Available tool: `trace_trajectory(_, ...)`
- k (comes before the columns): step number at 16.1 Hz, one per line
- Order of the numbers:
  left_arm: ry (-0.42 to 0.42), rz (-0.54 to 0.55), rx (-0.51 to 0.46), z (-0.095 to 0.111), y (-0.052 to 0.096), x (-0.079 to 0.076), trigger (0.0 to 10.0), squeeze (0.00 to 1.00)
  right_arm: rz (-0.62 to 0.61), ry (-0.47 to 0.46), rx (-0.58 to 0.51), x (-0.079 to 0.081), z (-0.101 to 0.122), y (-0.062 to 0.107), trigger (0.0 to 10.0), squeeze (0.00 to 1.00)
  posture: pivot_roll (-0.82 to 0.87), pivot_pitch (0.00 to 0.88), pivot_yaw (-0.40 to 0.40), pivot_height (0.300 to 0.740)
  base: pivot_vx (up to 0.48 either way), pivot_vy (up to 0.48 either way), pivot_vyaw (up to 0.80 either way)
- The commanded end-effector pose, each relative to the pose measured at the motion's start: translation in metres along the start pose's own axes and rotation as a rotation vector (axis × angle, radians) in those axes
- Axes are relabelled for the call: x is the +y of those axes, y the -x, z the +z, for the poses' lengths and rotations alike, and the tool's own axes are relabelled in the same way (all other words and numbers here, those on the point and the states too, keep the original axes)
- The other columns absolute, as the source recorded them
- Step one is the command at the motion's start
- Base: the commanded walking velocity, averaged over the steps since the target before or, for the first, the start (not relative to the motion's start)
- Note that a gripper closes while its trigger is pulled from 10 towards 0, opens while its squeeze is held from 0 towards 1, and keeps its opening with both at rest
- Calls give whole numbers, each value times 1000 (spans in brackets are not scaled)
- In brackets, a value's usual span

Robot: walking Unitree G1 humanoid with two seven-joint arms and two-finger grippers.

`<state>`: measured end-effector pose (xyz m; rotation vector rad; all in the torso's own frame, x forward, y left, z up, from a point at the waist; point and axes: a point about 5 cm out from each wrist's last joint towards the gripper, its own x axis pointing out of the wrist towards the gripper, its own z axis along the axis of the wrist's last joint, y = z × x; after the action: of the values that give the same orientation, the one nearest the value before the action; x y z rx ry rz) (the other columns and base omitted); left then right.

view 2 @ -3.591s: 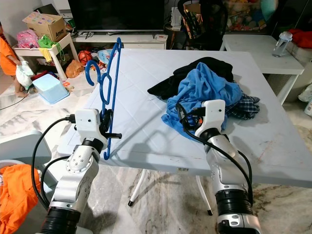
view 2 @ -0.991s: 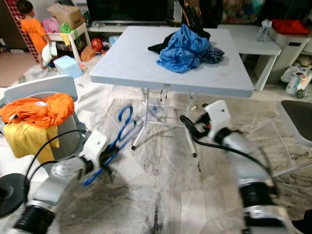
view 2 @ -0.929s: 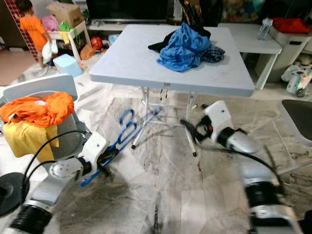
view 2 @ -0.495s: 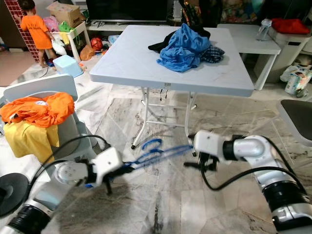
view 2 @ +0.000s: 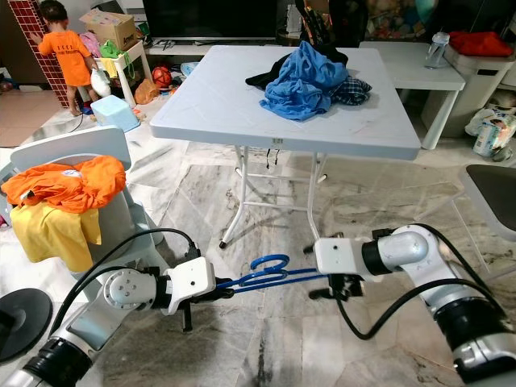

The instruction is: Hang hanger

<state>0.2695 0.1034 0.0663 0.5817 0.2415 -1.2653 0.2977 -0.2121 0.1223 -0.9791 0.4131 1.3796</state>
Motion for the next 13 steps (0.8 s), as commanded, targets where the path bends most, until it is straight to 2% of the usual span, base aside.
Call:
trace_trajectory(1,-41,-19,10,1,0,2,10000,0,40,47,52,-9,3,7,0,0,-163,0,49,740,0,0,0)
trace_trajectory(3,-49,-23,9,1,-1,2,10000,0,89,50,115,-11,0,9,0,0,-166,0,47,740,0,0,0)
trace_trajectory(5,-56,-18,-1,2,-2,2,10000,0,102,54,131,-14,1,5,0,0,-165,0,44,740,0,0,0)
trace_trajectory(8,-61,-7,-5,3,-2,4,10000,0,152,30,153,-7,-3,-3,0,0,-160,0,43,740,0,0,0)
trace_trajectory(11,-66,14,-10,4,-2,8,10000,0,142,-40,208,-2,-19,-7,0,0,-161,0,44,740,0,0,0)
trace_trajectory(12,-67,20,-14,5,-3,9,10000,0,93,-97,195,-4,-21,-11,0,0,-163,0,43,740,0,0,0)
trace_trajectory(13,-67,21,-15,5,-3,9,10000,0,77,-114,190,-5,-21,-12,0,0,-163,0,43,740,0,0,0)
